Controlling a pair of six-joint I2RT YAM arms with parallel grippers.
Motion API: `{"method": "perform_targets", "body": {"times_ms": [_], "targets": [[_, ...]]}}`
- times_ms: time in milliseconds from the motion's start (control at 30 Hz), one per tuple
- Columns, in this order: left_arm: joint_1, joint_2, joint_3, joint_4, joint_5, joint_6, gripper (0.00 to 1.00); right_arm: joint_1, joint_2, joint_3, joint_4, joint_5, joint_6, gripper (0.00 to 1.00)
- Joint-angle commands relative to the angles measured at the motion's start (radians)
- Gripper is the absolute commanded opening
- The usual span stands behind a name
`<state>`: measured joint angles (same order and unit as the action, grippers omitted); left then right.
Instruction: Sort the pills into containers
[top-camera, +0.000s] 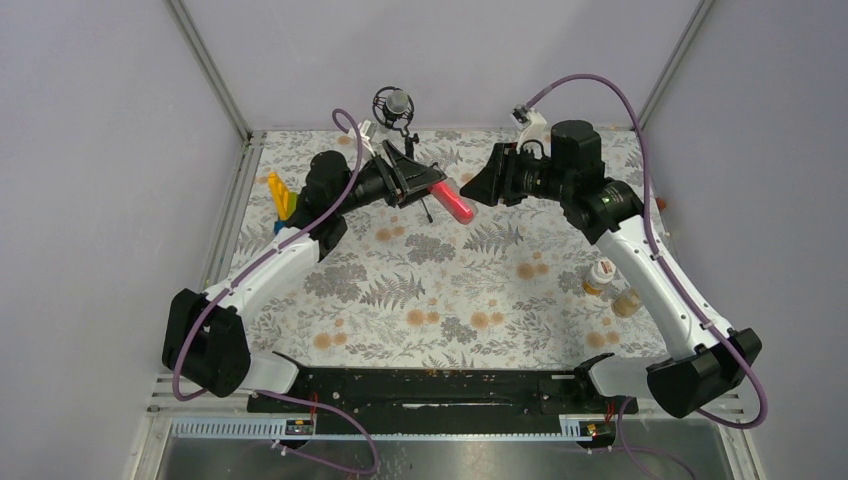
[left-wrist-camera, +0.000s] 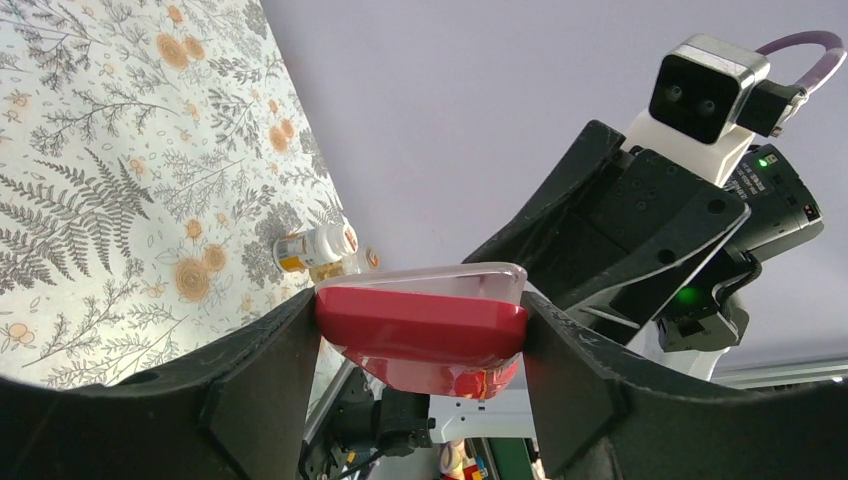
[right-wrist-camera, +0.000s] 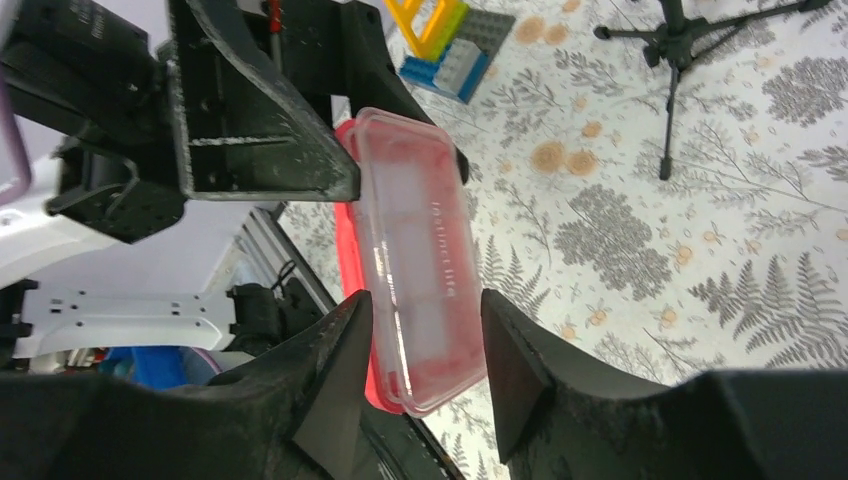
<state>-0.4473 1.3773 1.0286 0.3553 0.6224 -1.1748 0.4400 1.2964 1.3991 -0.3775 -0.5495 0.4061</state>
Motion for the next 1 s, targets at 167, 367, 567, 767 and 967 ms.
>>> {"method": "perform_targets", "body": {"times_ms": [167,367,567,767,967], "targets": [[0.004,-0.009,0.066,0.038,0.049,0.021,0.0,0.029,0.014,0.058,-0.118,0.106,-0.159,0.58],[0.004,-0.002,0.07,0.049,0.062,0.02,0.0,0.035,0.019,0.063,-0.119,0.133,-0.17,0.49],[0.004,0.004,0.074,0.076,0.078,0.012,0.0,0.075,0.049,0.073,-0.139,0.156,-0.224,0.24],[0.006,0.005,0.071,0.082,0.075,0.02,0.01,0.08,0.061,0.077,-0.121,0.131,-0.227,0.03],[0.014,-0.016,0.063,-0.01,0.007,0.11,0.61,0.08,0.042,0.072,-0.118,0.215,-0.242,0.0]]}}
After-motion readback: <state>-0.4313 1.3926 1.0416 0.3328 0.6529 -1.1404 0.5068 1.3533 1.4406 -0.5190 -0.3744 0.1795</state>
